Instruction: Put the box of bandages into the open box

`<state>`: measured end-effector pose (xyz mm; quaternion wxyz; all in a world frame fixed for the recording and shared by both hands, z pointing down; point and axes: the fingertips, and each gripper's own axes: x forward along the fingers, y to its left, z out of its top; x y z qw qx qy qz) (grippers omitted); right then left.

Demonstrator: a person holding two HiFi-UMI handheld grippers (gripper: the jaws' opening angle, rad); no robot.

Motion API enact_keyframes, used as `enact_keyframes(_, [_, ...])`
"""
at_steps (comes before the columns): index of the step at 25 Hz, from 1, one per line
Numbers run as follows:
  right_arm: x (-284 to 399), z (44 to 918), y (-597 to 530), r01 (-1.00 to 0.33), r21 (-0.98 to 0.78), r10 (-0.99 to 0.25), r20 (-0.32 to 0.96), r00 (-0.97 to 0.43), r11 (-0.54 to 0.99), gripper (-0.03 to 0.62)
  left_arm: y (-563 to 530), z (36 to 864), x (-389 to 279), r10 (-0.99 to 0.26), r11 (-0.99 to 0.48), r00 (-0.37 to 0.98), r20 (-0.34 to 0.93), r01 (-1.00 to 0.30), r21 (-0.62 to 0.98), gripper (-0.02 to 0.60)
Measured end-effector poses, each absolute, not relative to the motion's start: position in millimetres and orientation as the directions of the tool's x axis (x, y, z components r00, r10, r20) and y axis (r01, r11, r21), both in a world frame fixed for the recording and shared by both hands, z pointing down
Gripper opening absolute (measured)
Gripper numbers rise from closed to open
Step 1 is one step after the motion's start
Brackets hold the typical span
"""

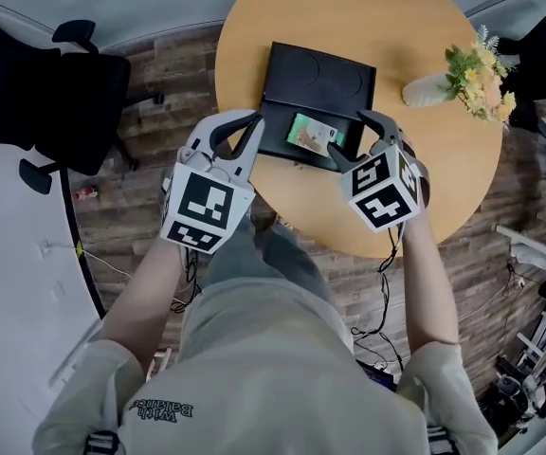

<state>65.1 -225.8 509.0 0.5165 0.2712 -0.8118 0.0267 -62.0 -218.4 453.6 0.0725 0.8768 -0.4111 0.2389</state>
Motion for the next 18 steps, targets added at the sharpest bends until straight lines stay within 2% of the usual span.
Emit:
enact_keyframes(3, [67.8, 483.3, -224.7, -0.49, 0.263, -0.456, 0.826, -0.331, 0.831, 0.297, -216.4, 434.4, -62.1, -0.706, -0.645, 0.543, 0.456, -0.758, -0.096, 0.021])
enact_keyframes(4, [69.7, 475.3, -224.5, -0.499, 0.277, -0.475, 0.816, -0.33, 0.821, 0.276, -215.9, 429.5, -61.8, -0.712, -0.643, 0.538, 0.451, -0.758, -0.109, 0.023])
enact_keyframes(6, [75.4, 459.2, -225.0, -0.525, 0.313, -0.526, 0.787, -0.324, 0.792, 0.189, -215.0, 421.4, -60.1, -0.721, -0.641, 0.534, 0.442, -0.756, -0.131, 0.023])
enact_keyframes(7, [78.1, 451.3, -225.2, -0.541, 0.326, -0.55, 0.77, -0.324, 0.775, 0.172, -215.0, 415.7, -59.2, -0.724, -0.643, 0.536, 0.435, -0.753, -0.141, 0.023])
enact_keyframes(14, [91.3, 383.2, -222.8, -0.664, 0.362, -0.697, 0.629, -0.345, 0.654, 0.118, -213.2, 359.3, -56.4, -0.758, -0.634, 0.547, 0.356, -0.745, -0.207, 0.023])
enact_keyframes(18, [96.7, 332.1, -221.3, -0.749, 0.335, -0.78, 0.506, -0.368, 0.571, 0.063, -212.4, 326.8, -55.5, -0.777, -0.623, 0.552, 0.302, -0.744, -0.243, 0.023])
